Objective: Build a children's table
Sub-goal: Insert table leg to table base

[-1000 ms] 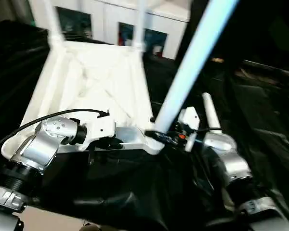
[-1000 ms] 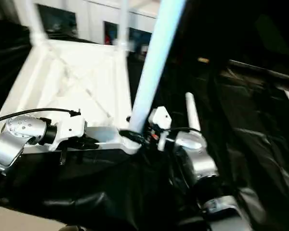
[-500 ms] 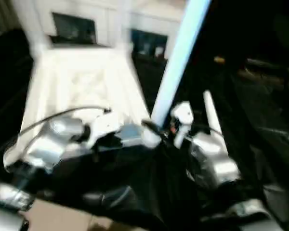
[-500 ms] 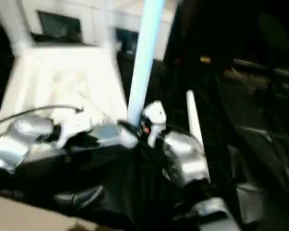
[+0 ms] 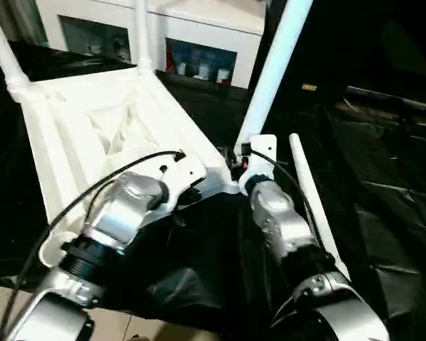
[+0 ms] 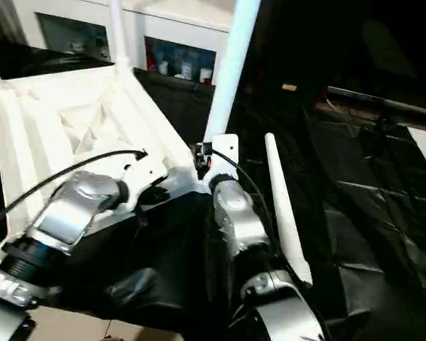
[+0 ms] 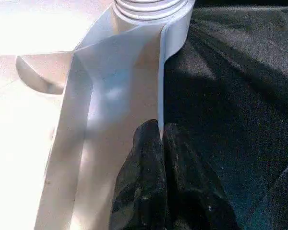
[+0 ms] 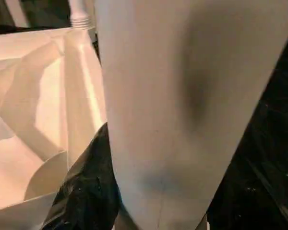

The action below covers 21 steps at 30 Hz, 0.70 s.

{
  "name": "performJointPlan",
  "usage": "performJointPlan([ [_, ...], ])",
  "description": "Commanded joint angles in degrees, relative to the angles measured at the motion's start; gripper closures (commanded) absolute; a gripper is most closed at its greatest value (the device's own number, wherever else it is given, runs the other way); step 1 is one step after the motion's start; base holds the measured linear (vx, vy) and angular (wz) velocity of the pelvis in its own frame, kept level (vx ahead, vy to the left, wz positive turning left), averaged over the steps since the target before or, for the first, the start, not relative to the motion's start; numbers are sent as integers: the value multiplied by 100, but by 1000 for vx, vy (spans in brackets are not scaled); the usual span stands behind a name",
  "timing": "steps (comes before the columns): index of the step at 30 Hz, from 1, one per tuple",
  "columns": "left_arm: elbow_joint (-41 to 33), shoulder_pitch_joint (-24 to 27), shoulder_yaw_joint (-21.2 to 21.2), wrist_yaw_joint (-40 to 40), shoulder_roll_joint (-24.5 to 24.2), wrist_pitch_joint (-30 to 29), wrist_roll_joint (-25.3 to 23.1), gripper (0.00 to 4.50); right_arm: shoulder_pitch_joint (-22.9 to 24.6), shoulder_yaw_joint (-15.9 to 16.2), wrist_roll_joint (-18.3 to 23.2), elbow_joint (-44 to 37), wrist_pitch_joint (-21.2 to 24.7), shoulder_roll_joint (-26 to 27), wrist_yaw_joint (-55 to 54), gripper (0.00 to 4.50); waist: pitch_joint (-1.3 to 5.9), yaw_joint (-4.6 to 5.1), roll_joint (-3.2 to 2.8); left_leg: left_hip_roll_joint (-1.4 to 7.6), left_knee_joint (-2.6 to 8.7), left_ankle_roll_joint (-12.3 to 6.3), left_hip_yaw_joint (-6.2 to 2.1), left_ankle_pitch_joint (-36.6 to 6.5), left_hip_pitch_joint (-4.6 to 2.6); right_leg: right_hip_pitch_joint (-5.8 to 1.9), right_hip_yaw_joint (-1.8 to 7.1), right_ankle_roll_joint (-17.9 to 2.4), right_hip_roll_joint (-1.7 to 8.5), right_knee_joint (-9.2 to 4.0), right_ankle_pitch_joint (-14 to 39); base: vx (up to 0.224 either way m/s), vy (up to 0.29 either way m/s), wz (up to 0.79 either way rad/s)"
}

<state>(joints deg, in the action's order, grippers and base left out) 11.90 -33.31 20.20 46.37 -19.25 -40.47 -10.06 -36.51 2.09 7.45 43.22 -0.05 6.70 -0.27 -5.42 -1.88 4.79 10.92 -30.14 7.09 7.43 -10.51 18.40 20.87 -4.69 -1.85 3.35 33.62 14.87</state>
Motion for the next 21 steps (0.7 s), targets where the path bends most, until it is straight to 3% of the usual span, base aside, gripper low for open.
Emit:
performJointPlan([
  [1, 196, 209, 263, -69, 115, -277, -58, 450, 326, -56, -16, 890, 676, 61, -140, 264, 17, 43, -119, 210, 464, 29, -91, -2691, 50, 57, 363, -165, 534, -640, 3203, 0, 0, 0],
  [5, 201, 205, 211, -108, 101, -300, -68, 450, 274, -162, 24, 943, 580, 123, -181, 264, 21, 56, -122, 213, 478, 16, -93, -2682, 62, 55, 363, -153, 541, -648, 3079, 0, 0, 0],
  [9, 246, 159, 183, -173, 93, -319, -65, 450, 165, -290, 130, 989, 342, 233, -149, 264, 7, 59, -109, 205, 471, -3, -84, -2848, 21, 113, 387, -81, 550, -691, 3331, 0, 0, 0],
  [12, 226, 148, 182, -191, 89, -318, -52, 450, 140, -309, 174, 943, 248, 242, -19, 264, 12, 61, -102, 216, 478, -13, -82, -2828, 31, 120, 407, -66, 547, -683, 3330, 0, 0, 0],
  [14, 215, 143, 175, -223, 93, -306, -45, 450, 129, -312, 153, 906, 204, 235, 8, 264, 28, 55, -97, 221, 475, -26, -62, -2727, 38, 123, 431, -85, 546, -667, 3183, 0, 0, 0],
  [17, 232, 125, 156, -260, 96, -253, -23, 450, 97, -331, 141, 858, 98, 223, 156, 264, 62, 50, -121, 239, 471, -37, -12, -2404, 73, 115, 455, -211, 508, -602, 2550, 0, 0, 0],
  [19, 249, 116, 153, -259, 95, -209, -17, 450, 93, -345, 131, 825, 34, 220, 219, 208, 70, 46, -118, 243, 464, -45, 23, -2218, 87, 95, 468, -332, 490, -554, 2117, 0, 0, 0],
  [21, 272, 100, 151, -261, 91, -167, -5, 450, 91, -359, 168, 762, -18, 220, 362, 192, 76, 41, -111, 246, 452, -71, 47, -2132, 79, 93, 477, -398, 487, -540, 2002, 0, 0, 0],
])
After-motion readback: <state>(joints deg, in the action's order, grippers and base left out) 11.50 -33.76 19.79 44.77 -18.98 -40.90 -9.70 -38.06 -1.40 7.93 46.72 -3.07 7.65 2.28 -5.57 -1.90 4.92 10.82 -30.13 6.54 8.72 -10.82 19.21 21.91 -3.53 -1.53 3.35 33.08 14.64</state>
